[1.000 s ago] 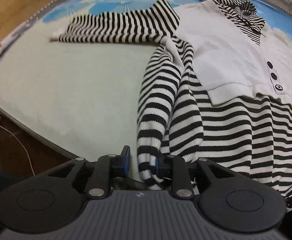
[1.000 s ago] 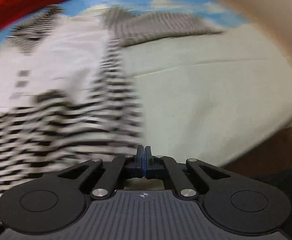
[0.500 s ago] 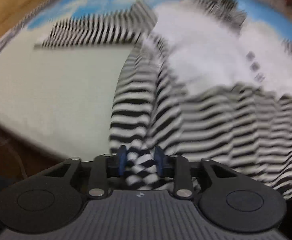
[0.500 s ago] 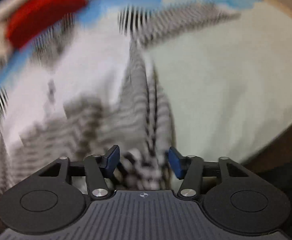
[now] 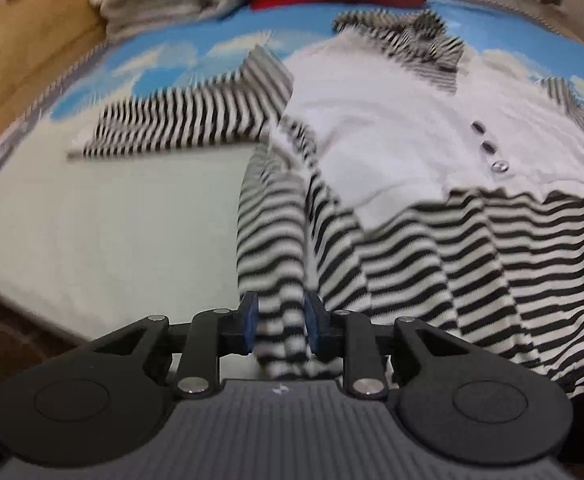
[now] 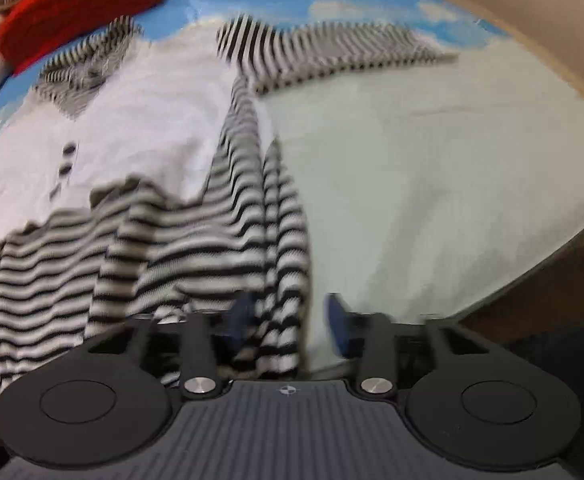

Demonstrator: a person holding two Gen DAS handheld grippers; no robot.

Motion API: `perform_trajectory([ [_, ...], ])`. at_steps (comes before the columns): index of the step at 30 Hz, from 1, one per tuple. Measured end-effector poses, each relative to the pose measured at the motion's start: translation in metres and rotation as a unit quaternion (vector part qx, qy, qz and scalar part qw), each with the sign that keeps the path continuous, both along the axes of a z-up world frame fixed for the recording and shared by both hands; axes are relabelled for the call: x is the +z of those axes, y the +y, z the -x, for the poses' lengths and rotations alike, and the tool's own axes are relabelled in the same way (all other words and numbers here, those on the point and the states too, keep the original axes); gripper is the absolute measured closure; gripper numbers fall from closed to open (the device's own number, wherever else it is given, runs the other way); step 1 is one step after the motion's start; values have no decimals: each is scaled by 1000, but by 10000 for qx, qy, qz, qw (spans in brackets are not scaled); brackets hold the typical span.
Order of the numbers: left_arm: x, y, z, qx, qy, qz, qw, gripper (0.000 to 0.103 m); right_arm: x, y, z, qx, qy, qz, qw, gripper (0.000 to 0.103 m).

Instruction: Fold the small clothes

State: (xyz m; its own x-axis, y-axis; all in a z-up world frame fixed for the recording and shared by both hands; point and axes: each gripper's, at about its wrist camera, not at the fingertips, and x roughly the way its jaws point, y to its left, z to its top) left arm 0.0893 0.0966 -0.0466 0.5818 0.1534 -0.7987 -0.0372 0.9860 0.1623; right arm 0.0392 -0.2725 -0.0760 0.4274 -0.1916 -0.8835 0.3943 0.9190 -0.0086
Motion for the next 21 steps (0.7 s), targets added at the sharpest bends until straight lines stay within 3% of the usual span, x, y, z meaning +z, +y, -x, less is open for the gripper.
perform_trajectory([
  [3, -5, -3, -4, -90, 100, 90, 9999, 75, 5, 5, 0, 225, -106, 118, 9996, 49],
  [6, -34, 1, -12, 50, 899, 128, 9959, 75, -14, 6, -4, 357, 539, 239, 9976, 50],
  [7, -37, 2, -11, 90, 918, 102, 9957, 75, -17, 5, -3, 326, 586, 317, 9972, 48],
  [9, -25, 1, -10, 128, 634, 114, 9978, 74, -1, 5, 1, 190, 182, 495, 9984, 52],
  [11, -3, -3, -7, 31, 74, 201, 9998, 68, 25, 11, 6, 200, -524, 780, 9954, 52],
  [13, 17, -7, -2, -96, -492, 141, 9986, 48, 52, 17, 11, 402, -1240, 912, 9873, 53],
  [14, 23, -9, -1, -134, -688, 102, 9975, 45, 63, 19, 13, 555, -1486, 982, 9824, 52],
  [19, 44, -13, -3, 9, -1366, 246, 9903, 44, 91, 21, 5, 978, -1776, 1044, 9737, 44],
  [21, 53, -16, -4, 103, -1553, 192, 9876, 40, 96, 15, -4, 1008, -1727, 779, 9767, 32],
])
